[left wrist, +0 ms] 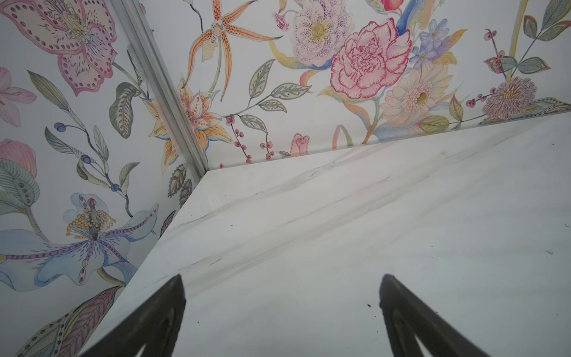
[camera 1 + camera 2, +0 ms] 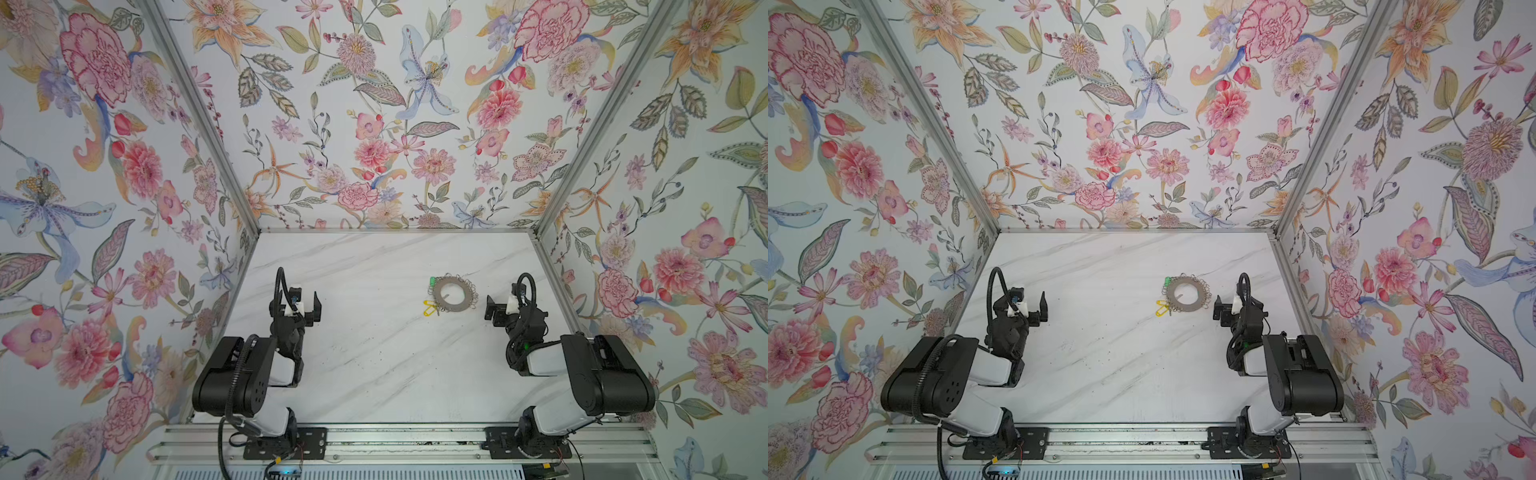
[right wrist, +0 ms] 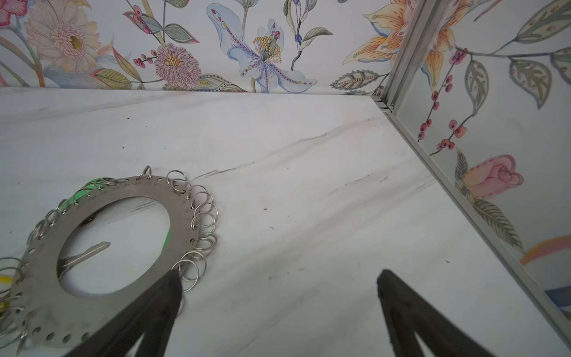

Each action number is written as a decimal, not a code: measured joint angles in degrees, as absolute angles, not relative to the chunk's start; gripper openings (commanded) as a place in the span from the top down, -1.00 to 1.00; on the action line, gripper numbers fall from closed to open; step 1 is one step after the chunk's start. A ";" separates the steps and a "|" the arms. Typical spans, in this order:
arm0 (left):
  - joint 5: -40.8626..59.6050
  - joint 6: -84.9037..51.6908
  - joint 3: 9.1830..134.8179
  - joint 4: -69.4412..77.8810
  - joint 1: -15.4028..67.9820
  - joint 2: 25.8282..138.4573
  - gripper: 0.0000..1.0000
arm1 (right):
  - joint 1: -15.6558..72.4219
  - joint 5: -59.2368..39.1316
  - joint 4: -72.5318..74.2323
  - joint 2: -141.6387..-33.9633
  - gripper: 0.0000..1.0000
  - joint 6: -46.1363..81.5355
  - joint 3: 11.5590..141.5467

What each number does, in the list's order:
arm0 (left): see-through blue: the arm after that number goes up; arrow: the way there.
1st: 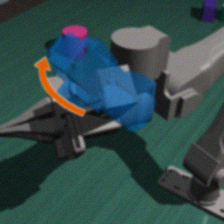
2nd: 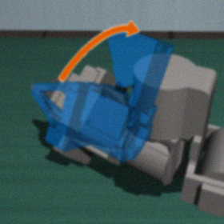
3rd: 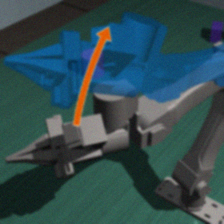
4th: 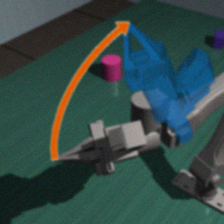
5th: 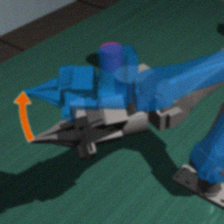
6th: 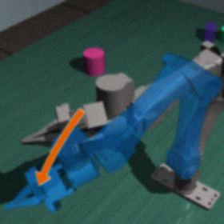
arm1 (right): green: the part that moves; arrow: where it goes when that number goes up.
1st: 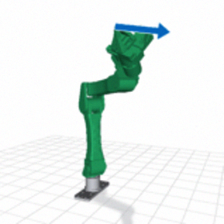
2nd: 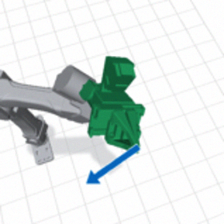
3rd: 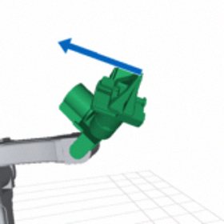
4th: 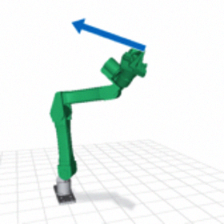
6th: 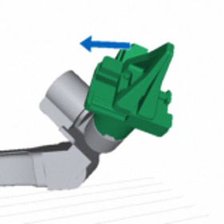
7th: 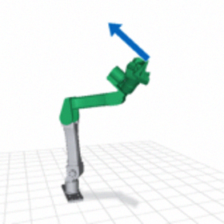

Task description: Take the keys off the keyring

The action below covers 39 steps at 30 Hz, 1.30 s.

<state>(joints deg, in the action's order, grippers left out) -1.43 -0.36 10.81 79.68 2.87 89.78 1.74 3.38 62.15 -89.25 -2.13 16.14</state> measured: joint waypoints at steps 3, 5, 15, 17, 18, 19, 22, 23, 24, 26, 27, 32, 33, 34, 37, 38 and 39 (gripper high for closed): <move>-1.43 -0.36 10.81 79.68 2.87 89.78 -0.98 | 1.74 3.38 62.13 -89.25 -0.99 -2.13 16.19; -1.43 -0.36 10.81 79.68 2.87 89.78 -0.98 | 1.74 3.38 62.13 -89.25 -0.98 -2.13 16.19; -1.43 -0.36 10.81 79.68 2.87 89.78 -0.98 | 1.74 3.38 62.13 -89.25 -0.98 -2.13 16.19; -1.43 -0.36 10.81 79.68 2.87 89.78 -0.98 | 1.74 3.36 62.15 -89.25 -0.99 -2.13 16.19; -1.43 -0.36 10.81 79.68 2.87 89.78 -0.98 | 1.74 3.33 62.13 -89.25 -0.98 -2.13 16.19; -1.43 -0.36 10.81 79.68 2.87 89.78 -0.98 | 1.74 3.29 62.13 -89.25 -0.98 -2.13 16.19; -1.43 -0.36 10.81 79.68 2.87 89.78 -0.98 | 1.74 3.18 62.13 -89.25 -0.98 -2.11 16.19; -1.43 -0.36 10.81 79.68 2.87 89.78 -0.98 | 1.74 3.18 62.15 -89.25 -0.98 -2.13 16.19; -1.43 -0.36 10.81 79.68 2.87 89.78 -0.98 | 1.74 3.18 62.13 -89.25 -0.98 -2.13 16.19; -1.43 -0.36 10.81 79.68 2.87 89.78 -0.98 | 1.74 3.18 62.13 -89.25 -0.98 -2.13 16.19; -1.43 -0.36 10.81 79.68 2.87 89.78 -0.98 | 1.74 3.20 62.13 -89.25 -0.98 -2.13 16.19; -1.72 -0.43 10.92 79.44 2.70 89.78 -0.98 | 1.74 3.22 62.13 -89.23 -0.98 -2.13 16.19; -1.91 -0.43 11.07 79.15 2.55 89.78 -0.98 | 1.85 3.40 61.65 -88.97 -0.98 -2.15 16.25; -2.15 -0.45 11.20 79.05 2.50 89.78 -0.98 | 2.11 3.73 60.20 -88.25 -0.98 -2.17 16.49; -4.67 -1.28 11.22 78.98 2.50 89.65 -0.98 | 3.55 5.43 50.78 -82.43 -0.98 -1.85 19.20; -6.22 -1.72 11.18 78.17 2.50 88.92 -0.98 | 3.90 5.52 45.30 -79.40 -0.98 -0.99 21.54; -7.64 -2.04 11.14 77.10 2.52 87.61 -0.98 | 4.01 5.32 40.95 -76.73 -0.98 0.12 24.01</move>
<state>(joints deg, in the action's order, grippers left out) -7.64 -2.04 11.14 77.10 2.52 87.61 4.01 5.32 40.95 -76.73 0.12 24.01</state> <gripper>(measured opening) 0.989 0.992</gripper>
